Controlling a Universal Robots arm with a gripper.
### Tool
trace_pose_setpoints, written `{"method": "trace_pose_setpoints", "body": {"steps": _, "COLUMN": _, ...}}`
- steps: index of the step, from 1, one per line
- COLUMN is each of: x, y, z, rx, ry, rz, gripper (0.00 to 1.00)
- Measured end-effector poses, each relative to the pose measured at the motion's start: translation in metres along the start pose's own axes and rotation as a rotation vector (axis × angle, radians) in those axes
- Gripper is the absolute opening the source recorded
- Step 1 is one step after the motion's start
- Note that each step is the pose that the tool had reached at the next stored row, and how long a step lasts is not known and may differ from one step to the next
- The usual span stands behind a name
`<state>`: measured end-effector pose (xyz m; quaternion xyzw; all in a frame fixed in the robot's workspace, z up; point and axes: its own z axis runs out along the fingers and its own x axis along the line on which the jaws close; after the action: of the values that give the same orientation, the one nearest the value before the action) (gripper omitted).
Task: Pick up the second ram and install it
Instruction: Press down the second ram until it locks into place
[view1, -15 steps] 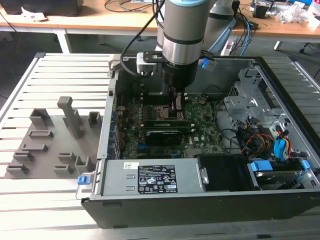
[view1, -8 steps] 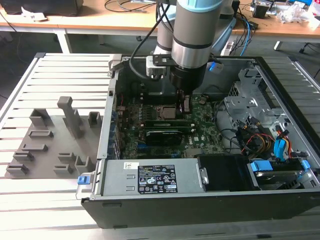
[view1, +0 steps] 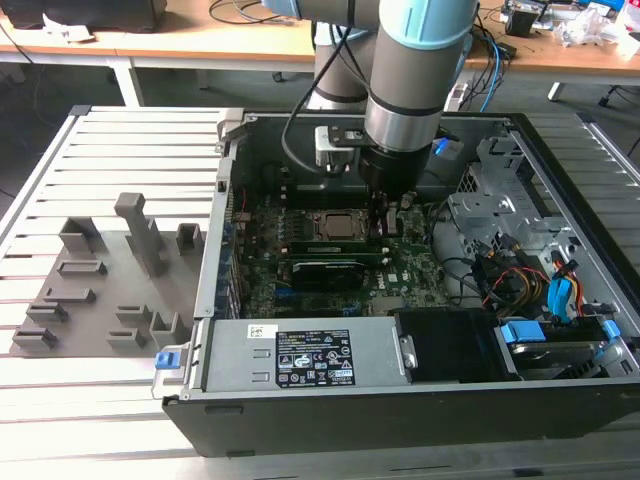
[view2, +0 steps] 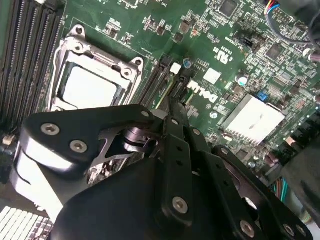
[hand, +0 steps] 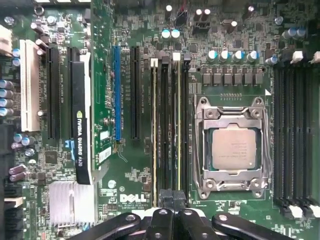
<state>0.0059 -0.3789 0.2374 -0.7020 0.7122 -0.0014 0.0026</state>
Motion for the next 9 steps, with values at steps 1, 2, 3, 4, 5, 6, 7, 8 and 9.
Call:
{"method": "trace_pose_setpoints", "body": {"steps": 1, "x": -0.0002, "y": -0.0001, "z": 0.0018, "rx": 0.0001, "ry": -0.0001, "rz": 0.0, "gripper": 0.11}}
{"method": "trace_pose_setpoints", "body": {"steps": 2, "x": -0.0002, "y": 0.0, "z": 0.0049, "rx": -0.0001, "ry": 0.0001, "rz": 0.0, "gripper": 0.11}}
{"method": "trace_pose_setpoints", "body": {"steps": 3, "x": -0.0002, "y": 0.0, "z": 0.0089, "rx": 0.0, "ry": 0.0003, "rz": 0.0, "gripper": 0.11}}
{"method": "trace_pose_setpoints", "body": {"steps": 4, "x": -0.0003, "y": 0.0004, "z": 0.0051, "rx": 0.0018, "ry": -0.0006, "rz": 0.0, "gripper": 0.11}}
{"method": "trace_pose_setpoints", "body": {"steps": 5, "x": -0.0001, "y": 0.0063, "z": -0.0049, "rx": 0.0064, "ry": -0.0057, "rz": 0.0, "gripper": 0.11}}
{"method": "trace_pose_setpoints", "body": {"steps": 6, "x": 0.0, "y": 0.0138, "z": -0.005, "rx": 0.0072, "ry": -0.02, "rz": 0.0, "gripper": 0.11}}
{"method": "trace_pose_setpoints", "body": {"steps": 7, "x": 0.0001, "y": 0.0239, "z": -0.005, "rx": 0.0079, "ry": -0.0387, "rz": 0.0, "gripper": 0.11}}
{"method": "trace_pose_setpoints", "body": {"steps": 8, "x": 0.0002, "y": 0.0331, "z": -0.0047, "rx": 0.0085, "ry": -0.0422, "rz": 0.0, "gripper": 0.11}}
{"method": "trace_pose_setpoints", "body": {"steps": 9, "x": 0.0004, "y": 0.0429, "z": -0.004, "rx": 0.0089, "ry": -0.0421, "rz": 0.0, "gripper": 0.11}}
